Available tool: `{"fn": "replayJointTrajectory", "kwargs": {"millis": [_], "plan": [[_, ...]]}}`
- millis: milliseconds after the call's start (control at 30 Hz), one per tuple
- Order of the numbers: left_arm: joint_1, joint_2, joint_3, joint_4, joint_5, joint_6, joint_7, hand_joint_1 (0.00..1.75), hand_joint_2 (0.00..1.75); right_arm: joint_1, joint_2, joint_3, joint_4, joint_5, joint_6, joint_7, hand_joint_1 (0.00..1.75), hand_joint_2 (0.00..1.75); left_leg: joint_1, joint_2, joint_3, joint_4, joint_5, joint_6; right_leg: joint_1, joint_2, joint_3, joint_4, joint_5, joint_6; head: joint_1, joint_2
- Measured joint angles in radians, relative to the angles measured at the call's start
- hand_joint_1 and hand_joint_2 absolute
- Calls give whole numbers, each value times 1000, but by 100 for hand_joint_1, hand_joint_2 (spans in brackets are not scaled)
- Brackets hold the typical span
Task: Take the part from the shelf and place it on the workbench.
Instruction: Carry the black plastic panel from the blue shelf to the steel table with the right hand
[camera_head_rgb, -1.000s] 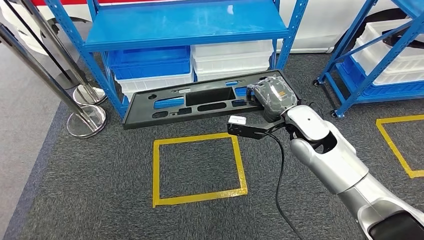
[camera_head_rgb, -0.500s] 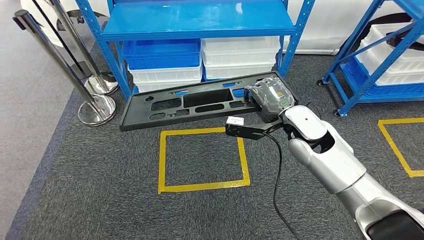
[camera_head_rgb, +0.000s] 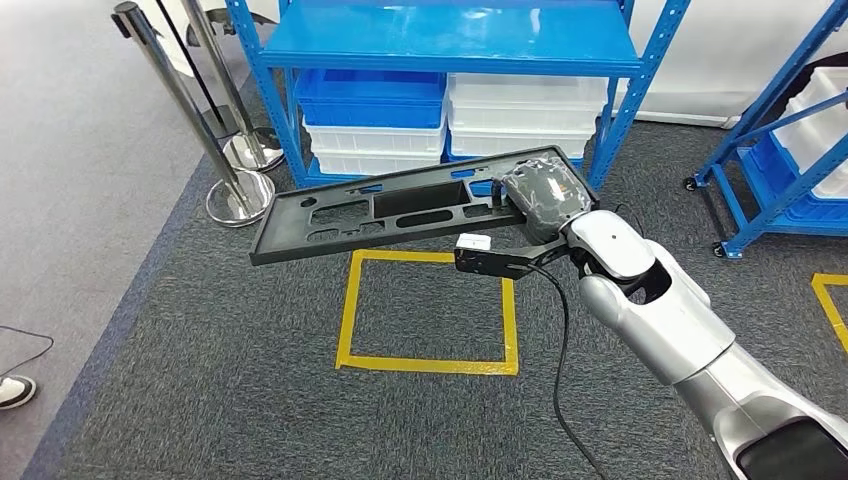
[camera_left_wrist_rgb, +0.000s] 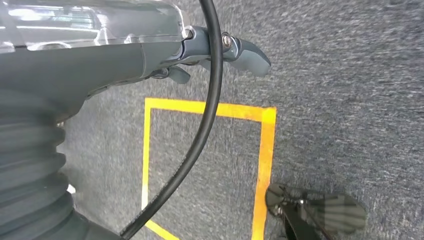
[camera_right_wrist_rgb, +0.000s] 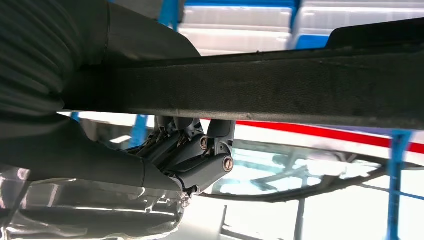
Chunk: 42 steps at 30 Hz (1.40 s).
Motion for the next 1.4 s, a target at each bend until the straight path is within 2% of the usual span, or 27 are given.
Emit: {"fn": "replayJointTrajectory", "kwargs": {"millis": [67,133,167,233,300,333,367,400,433,500,533,600,667,733,800,867,900,933,967,1033,1100,1167,1200,1267,1300,1367,1400], "plan": [[-2,1,0,0,-1,0,0,0,175,-6,0,0,2,-1,0,0,175,175,-11,25,38,-77,18,16,5,-21,-1,1,2,7,0,0],[0,1,0,0,-1,0,0,0,175,-10,3,1,4,-2,1,0,175,175,-14,10,33,-86,24,27,6,-41,-2,-1,5,16,0,0],[2,1,0,0,-1,0,0,0,175,-12,5,1,5,-2,1,0,175,175,-12,-1,33,-92,30,32,3,-34,-2,2,2,22,0,0],[3,0,0,0,-1,0,1,0,175,-15,7,2,7,-2,1,-1,175,175,-5,-19,32,-104,45,43,-2,17,-23,49,-35,33,0,0],[0,0,0,0,-1,0,1,0,175,-16,7,2,10,-3,1,-3,175,175,-2,-39,25,-106,53,49,-8,71,-78,170,-103,41,0,0],[-1,0,0,0,-1,0,1,0,175,-15,7,2,12,-3,1,-3,175,175,-2,-51,22,-106,55,50,-10,79,-106,232,-127,44,0,0],[-1,0,0,0,-1,-1,1,0,175,-14,7,3,14,-3,1,-3,175,175,-2,-64,20,-104,57,49,-12,82,-123,271,-135,47,0,0],[0,-1,0,0,-1,-1,1,0,175,-13,7,4,16,-3,2,-3,175,175,-1,-77,17,-101,58,48,-15,82,-122,270,-122,49,0,0],[1,-1,0,0,-1,-1,1,0,175,-13,7,4,18,-3,2,-3,175,175,0,-90,16,-97,57,46,-18,85,-102,232,-93,50,0,0],[0,-1,0,0,-1,-1,1,0,175,-16,7,5,19,-3,2,-3,175,175,1,-116,10,-86,54,39,-27,120,-35,101,-29,51,0,0],[-1,-1,0,0,-1,-1,1,0,175,-17,7,5,20,-3,2,-3,175,175,1,-128,4,-80,53,32,-30,140,-12,52,-14,51,0,0],[-2,-1,0,0,-1,-1,1,0,175,-18,7,5,21,-4,3,-3,175,175,2,-149,-9,-74,57,18,-29,159,1,18,-15,48,0,0],[2,-1,0,0,-1,-1,1,0,175,-18,9,6,22,-4,3,-3,175,175,5,-165,-18,-75,61,5,-30,135,1,12,-11,39,0,0],[6,0,0,0,-1,0,2,0,175,-21,11,7,22,-3,4,-3,175,175,3,-128,-39,-37,36,-5,-34,109,5,3,-5,25,0,0],[4,0,0,0,-1,0,2,0,175,-22,11,6,23,-3,4,-1,175,175,3,-67,-92,81,-26,-13,-31,83,6,-1,-4,17,-1,0],[1,-1,0,0,-2,-1,2,0,175,-21,11,7,24,-3,4,0,175,175,5,-44,-145,197,-68,-18,-26,56,6,-1,-4,15,-1,0],[2,-1,0,0,-2,-1,2,0,175,-21,11,7,24,-3,4,-1,175,175,6,-41,-149,210,-65,-19,-25,42,6,-1,-5,15,-1,0],[3,-2,0,0,-2,-1,2,0,175,-20,11,7,24,-3,4,-1,175,175,7,-37,-133,180,-43,-18,-24,30,7,0,-6,15,-1,0],[3,-2,0,0,-2,-1,2,0,175,-20,11,8,24,-3,4,-1,175,175,6,-26,-99,117,-10,-15,-23,18,9,0,-7,17,-1,0],[1,-1,0,0,-2,-1,2,0,175,-23,11,7,23,-3,4,-2,175,175,-2,18,-28,-21,39,-4,-18,-5,13,0,-11,23,-1,0],[-1,-1,0,0,-4,2,-1,0,175,-24,11,7,24,1,1,0,175,175,-10,37,-5,-74,51,11,-12,-25,14,1,-13,31,-1,0],[2,0,-4,0,-21,32,-19,0,175,15,7,-1,19,44,-53,6,175,175,-8,10,-4,-80,57,23,-9,-45,21,-4,-15,41,-1,0],[5,0,-8,0,-34,58,-33,0,175,61,3,-9,14,84,-111,10,175,175,-4,-3,1,-87,60,29,-10,-37,27,-1,-23,47,-1,0],[11,2,-17,0,-53,108,-51,0,175,170,-15,-24,7,156,-234,15,175,175,3,-33,10,-100,68,43,-15,17,8,57,-68,55,0,0],[13,2,-19,0,-55,123,-51,0,175,215,-24,-28,6,175,-272,16,175,175,2,-47,10,-101,70,47,-18,52,-21,116,-100,57,0,0],[15,3,-20,0,-39,136,-40,0,175,278,-45,-34,2,184,-284,21,175,175,-1,-74,4,-100,72,51,-19,79,-89,234,-146,58,0,0],[17,4,-17,0,-22,139,-35,0,175,304,-54,-39,-5,183,-276,26,175,175,-3,-87,2,-98,72,52,-18,83,-105,256,-143,57,0,0]]}}
